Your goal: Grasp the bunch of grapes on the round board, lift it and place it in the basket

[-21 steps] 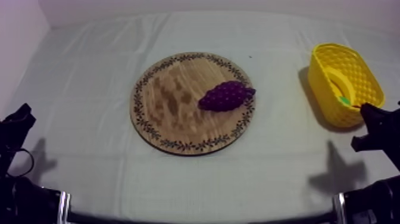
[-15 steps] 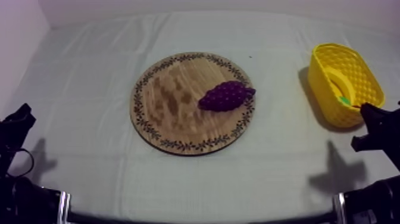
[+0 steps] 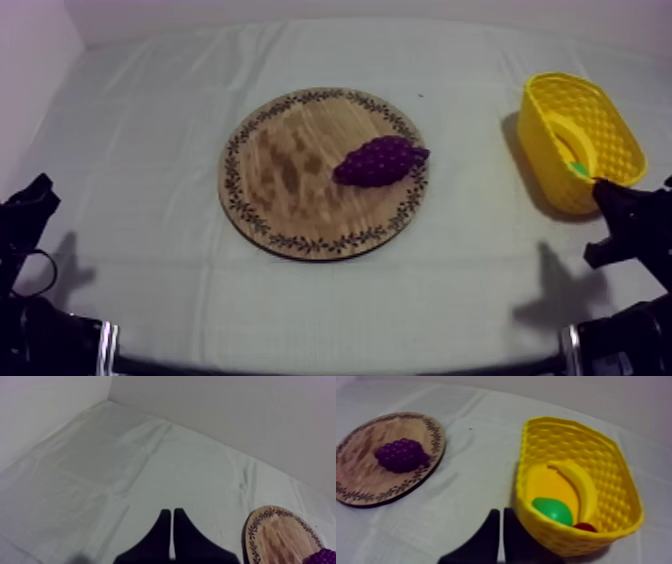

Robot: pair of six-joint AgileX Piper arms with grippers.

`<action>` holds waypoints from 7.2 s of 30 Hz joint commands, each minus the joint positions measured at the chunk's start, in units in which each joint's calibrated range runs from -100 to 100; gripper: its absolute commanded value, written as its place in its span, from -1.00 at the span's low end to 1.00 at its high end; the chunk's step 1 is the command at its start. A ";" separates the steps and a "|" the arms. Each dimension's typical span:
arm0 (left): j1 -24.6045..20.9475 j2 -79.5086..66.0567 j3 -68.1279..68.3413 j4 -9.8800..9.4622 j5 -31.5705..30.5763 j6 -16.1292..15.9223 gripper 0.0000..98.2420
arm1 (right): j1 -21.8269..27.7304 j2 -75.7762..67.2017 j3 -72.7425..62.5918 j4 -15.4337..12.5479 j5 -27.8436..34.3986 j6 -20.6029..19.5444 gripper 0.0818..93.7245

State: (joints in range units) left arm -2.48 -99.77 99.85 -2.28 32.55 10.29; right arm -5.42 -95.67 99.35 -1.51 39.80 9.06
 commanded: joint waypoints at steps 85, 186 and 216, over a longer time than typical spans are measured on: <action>-0.01 0.03 0.04 0.01 0.03 -0.01 -1.00 | -16.20 99.65 -102.21 -1.33 55.18 33.08 -0.96; -0.01 0.03 0.04 0.01 0.03 -0.01 -1.00 | -20.90 127.27 -100.94 2.22 36.17 23.70 -0.31; -0.01 0.03 0.04 0.01 0.03 -0.01 -1.00 | -15.44 101.68 -103.78 2.74 50.62 19.75 -0.30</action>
State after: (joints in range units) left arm -2.48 -99.77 99.85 -2.28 32.55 10.29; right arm -22.22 6.11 -4.62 1.07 90.83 29.63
